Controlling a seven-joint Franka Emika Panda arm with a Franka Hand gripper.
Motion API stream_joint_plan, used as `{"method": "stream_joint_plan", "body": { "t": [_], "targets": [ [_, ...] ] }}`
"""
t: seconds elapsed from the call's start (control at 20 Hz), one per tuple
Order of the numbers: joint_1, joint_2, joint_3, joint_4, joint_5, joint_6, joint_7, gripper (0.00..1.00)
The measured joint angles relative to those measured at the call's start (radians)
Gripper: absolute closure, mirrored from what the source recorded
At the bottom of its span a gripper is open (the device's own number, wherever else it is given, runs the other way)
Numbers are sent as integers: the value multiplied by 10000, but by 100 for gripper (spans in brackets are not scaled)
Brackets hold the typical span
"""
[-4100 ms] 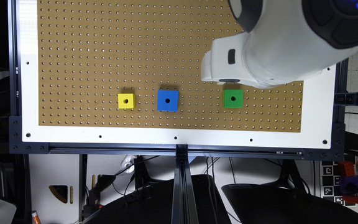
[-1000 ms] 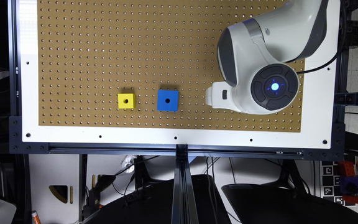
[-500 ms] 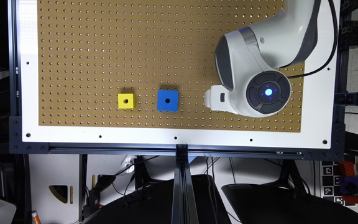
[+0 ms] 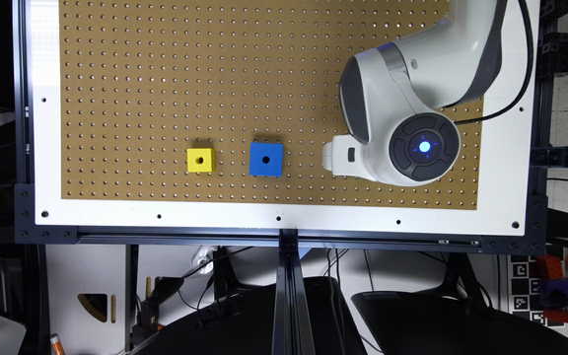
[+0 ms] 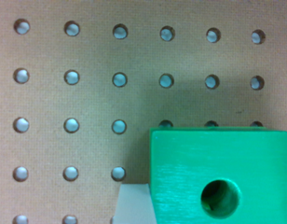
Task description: Pick up green block.
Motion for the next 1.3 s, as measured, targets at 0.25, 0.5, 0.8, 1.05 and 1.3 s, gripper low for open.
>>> {"method": "stream_joint_plan", "body": {
  "t": [0.25, 0.5, 0.8, 1.05, 1.3],
  "targets": [
    [-5, -200, 1, 3, -3, -149, 4, 100],
    [-2, -1041, 37, -1, -2, -1066, 62, 100],
    [0, -1440, 62, -4, -2, -1494, 84, 100],
    [-2, -1986, 104, 0, 14, -1948, 103, 100],
    [-2, -2178, 127, 0, 15, -2154, 122, 100]
  ]
}}
